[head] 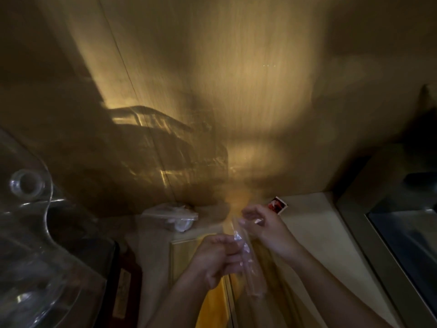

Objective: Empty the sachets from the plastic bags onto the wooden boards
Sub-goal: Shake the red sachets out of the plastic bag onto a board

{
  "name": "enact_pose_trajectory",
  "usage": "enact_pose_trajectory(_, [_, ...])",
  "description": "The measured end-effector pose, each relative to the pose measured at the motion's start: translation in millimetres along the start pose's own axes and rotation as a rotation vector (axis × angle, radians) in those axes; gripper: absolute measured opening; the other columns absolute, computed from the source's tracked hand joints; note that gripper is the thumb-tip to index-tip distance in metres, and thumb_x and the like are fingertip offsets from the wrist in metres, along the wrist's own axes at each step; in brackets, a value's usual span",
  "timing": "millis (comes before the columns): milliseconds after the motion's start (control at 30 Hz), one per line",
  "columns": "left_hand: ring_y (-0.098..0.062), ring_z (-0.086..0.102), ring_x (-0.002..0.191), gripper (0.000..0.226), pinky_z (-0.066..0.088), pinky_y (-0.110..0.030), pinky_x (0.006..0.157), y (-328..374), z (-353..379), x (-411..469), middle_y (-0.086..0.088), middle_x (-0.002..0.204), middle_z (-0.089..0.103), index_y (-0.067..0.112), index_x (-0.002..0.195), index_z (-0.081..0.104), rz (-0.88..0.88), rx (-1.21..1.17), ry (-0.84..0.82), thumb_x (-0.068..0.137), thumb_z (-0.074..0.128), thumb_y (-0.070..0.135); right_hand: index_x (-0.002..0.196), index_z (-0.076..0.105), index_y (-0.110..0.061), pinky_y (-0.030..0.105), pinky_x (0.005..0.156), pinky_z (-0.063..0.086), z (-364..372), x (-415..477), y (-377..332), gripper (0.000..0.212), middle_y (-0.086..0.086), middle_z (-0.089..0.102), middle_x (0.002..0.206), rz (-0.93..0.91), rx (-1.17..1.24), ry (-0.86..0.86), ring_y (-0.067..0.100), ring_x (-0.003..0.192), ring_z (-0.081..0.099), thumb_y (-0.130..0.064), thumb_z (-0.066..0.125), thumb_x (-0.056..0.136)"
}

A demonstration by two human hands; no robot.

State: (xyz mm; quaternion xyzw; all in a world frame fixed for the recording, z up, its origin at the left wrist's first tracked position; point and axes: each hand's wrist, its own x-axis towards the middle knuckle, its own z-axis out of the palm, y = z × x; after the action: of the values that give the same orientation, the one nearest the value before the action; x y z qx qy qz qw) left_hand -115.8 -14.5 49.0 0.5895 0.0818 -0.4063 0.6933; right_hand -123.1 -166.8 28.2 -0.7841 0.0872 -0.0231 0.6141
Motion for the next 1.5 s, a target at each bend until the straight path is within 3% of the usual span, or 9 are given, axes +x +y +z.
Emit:
enact_pose_trajectory(200, [-0.005,0.067,0.051,0.03,0.053,-0.022,0.046,-15,9,-13,0.002,0.056,0.07,0.016,0.052,0.07,0.036,-0.051,0.134,0.08,0.067,0.006,0.083,0.064,-0.031,0.022,0.074,0.049,16,-53,11,0.012,-0.007,0.067,0.085,0.005,0.064,0.007,0.005,0.085,0.062,-0.04,0.066,0.075])
enact_pose_trajectory(300, [-0.006,0.07,0.058,0.025,0.053,-0.021,0.047,-19,15,-19,0.0,0.064,0.073,0.018,0.056,0.059,0.051,-0.045,0.118,0.076,0.074,0.019,0.087,0.061,-0.031,0.014,0.07,0.049,16,-64,6,0.019,-0.01,0.065,0.082,-0.034,0.052,-0.06,-0.002,0.082,0.06,-0.034,0.069,0.069])
enact_pose_trajectory(467, [-0.006,0.069,0.058,0.025,0.053,-0.019,0.048,-27,20,-27,0.0,0.062,0.072,0.018,0.057,0.061,0.098,0.021,0.11,0.078,0.071,0.026,0.096,0.057,-0.041,0.032,0.084,0.054,6,-76,1,0.02,-0.006,0.068,0.101,-0.035,-0.04,-0.199,0.011,0.099,0.063,-0.029,0.06,0.08])
enact_pose_trajectory(533, [-0.004,0.065,0.053,0.024,0.052,-0.017,0.048,-29,22,-29,0.0,0.061,0.069,0.016,0.06,0.061,0.153,0.087,0.14,0.08,0.069,0.027,0.092,0.06,-0.045,0.029,0.081,0.055,4,-79,-3,0.021,-0.01,0.07,0.096,-0.038,-0.043,-0.21,0.008,0.095,0.065,-0.03,0.056,0.078])
enact_pose_trajectory(800, [-0.001,0.055,0.049,0.038,0.046,-0.014,0.049,-37,23,-37,0.006,0.053,0.058,0.017,0.057,0.057,0.302,0.257,0.127,0.089,0.055,0.036,0.072,0.059,-0.046,0.028,0.069,0.055,6,-86,-3,0.025,-0.015,0.068,0.074,-0.002,-0.229,-0.126,0.001,0.075,0.066,-0.024,0.06,0.082])
enact_pose_trajectory(1033, [-0.006,0.055,0.048,0.016,0.046,-0.02,0.044,-45,25,-42,-0.005,0.067,0.058,0.009,0.075,0.057,0.255,0.325,0.194,0.09,0.054,0.014,0.076,0.065,-0.017,0.034,0.063,0.049,6,-87,-6,0.012,-0.003,0.068,0.071,-0.028,-0.492,-0.007,0.014,0.069,0.062,-0.026,0.06,0.083])
enact_pose_trajectory(1200, [-0.018,0.054,0.054,0.03,0.045,-0.035,0.056,-49,23,-43,-0.006,0.06,0.058,0.017,0.057,0.05,0.327,0.558,0.357,0.086,0.054,0.015,0.066,0.057,-0.021,0.032,0.06,0.042,3,-94,-6,0.018,-0.005,0.055,0.06,-0.041,-0.578,0.057,0.021,0.066,0.056,-0.023,0.058,0.084])
enact_pose_trajectory(1300, [-0.028,0.061,0.065,0.023,0.05,-0.041,0.063,-49,18,-47,-0.009,0.065,0.063,0.009,0.063,0.058,0.373,0.747,0.497,0.084,0.053,0.018,0.057,0.041,-0.023,0.035,0.061,0.042,-3,-94,-6,0.032,0.006,0.055,0.062,-0.014,-0.628,0.134,0.03,0.069,0.056,-0.024,0.055,0.085])
enact_pose_trajectory(1500, [-0.022,0.058,0.063,0.025,0.05,-0.041,0.064,-45,10,-58,-0.003,0.06,0.059,0.009,0.068,0.061,0.444,0.725,0.639,0.086,0.054,0.025,0.062,0.046,-0.021,0.034,0.059,0.04,-13,-99,-5,0.026,0.012,0.061,0.065,-0.007,-0.626,0.231,0.033,0.07,0.058,-0.025,0.056,0.085])
